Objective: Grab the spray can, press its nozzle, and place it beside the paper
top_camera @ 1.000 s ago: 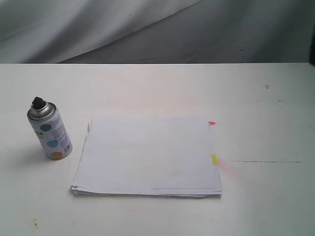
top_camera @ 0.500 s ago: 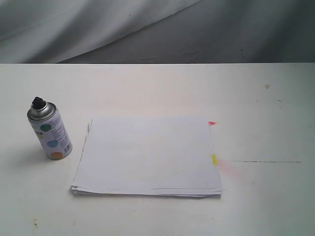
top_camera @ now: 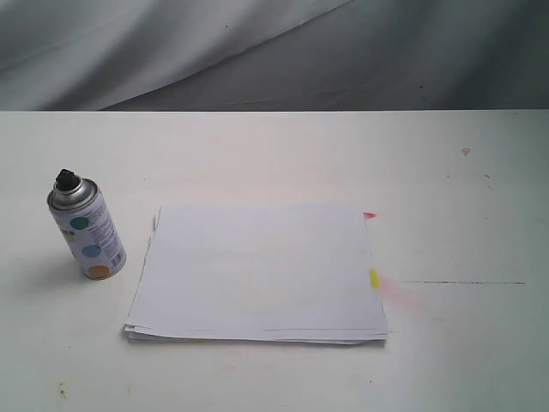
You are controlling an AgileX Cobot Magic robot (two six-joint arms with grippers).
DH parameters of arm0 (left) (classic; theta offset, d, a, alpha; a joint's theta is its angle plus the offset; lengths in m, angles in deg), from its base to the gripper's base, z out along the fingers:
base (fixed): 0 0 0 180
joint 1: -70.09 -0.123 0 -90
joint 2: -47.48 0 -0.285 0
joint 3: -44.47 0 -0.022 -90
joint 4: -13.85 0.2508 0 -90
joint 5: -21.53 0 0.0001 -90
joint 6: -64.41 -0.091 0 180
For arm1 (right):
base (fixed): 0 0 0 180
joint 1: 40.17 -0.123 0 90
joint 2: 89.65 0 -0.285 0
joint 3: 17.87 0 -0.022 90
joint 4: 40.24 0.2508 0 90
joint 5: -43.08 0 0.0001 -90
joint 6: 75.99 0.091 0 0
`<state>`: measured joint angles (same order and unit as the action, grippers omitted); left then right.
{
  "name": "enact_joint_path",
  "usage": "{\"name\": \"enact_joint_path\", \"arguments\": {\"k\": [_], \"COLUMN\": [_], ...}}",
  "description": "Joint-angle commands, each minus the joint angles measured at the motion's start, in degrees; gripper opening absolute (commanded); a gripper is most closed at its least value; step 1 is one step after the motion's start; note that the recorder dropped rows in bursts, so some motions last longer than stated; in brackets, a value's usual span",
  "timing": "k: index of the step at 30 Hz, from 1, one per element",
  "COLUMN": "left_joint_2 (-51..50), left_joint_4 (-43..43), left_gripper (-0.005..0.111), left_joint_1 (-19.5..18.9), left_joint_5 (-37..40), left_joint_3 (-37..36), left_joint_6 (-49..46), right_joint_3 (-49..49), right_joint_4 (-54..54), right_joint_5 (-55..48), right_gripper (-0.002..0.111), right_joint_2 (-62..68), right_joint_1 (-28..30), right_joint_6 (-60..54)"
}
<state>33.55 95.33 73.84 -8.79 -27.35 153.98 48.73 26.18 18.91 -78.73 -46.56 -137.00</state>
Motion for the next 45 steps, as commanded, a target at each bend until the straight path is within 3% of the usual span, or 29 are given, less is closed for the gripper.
{"name": "enact_joint_path", "arguments": {"k": [1,3,6,10,16,25,29,32,37,45], "left_joint_2": [0.01,0.01,0.01,0.01,0.01,0.01,0.01,0.01,0.01,0.01], "left_joint_4": [-9.01,-17.66,-22.38,-22.28,-22.27,-23.01,-32.06,-45.02,-61.86,-60.45], "left_gripper": [0.000,0.000,0.000,0.000,0.000,0.000,0.000,0.000,0.000,0.000], "left_joint_1": [-0.13,-0.13,-0.13,-0.13,-0.13,-0.13,-0.13,0.26,2.53,2.66], "left_joint_5": [1.23,4.74,6.06,5.78,-1.13,-0.82,-3.16,-2.81,7.81,29.89], "left_joint_3": [-2.74,-4.71,-5.40,-5.40,-5.40,-5.40,-5.40,-5.40,-5.40,-5.40], "left_joint_6": [-11.98,-15.55,-18.05,-17.80,-17.70,-20.97,-28.58,-38.52,-54.06,-55.66], "right_joint_3": [2.95,3.18,3.18,3.18,3.30,3.30,3.30,3.30,3.30,3.30], "right_joint_4": [4.48,5.75,5.75,5.75,5.75,5.75,5.75,5.75,5.75,5.88], "right_joint_5": [5.68,5.68,5.68,5.68,5.52,5.52,5.52,5.52,5.52,5.53], "right_gripper": [0.000,0.000,0.000,0.000,0.000,0.000,0.000,0.000,0.000,0.000], "right_joint_2": [-0.20,-0.20,-0.20,-0.20,-0.20,-0.20,-0.20,-0.20,-0.20,-0.20], "right_joint_1": [0.14,0.14,0.14,0.14,0.14,0.14,0.14,0.14,0.14,0.14], "right_joint_6": [-5.31,-6.41,-6.41,-6.41,-6.41,-6.41,-6.41,-6.41,-6.41,-6.41]}}
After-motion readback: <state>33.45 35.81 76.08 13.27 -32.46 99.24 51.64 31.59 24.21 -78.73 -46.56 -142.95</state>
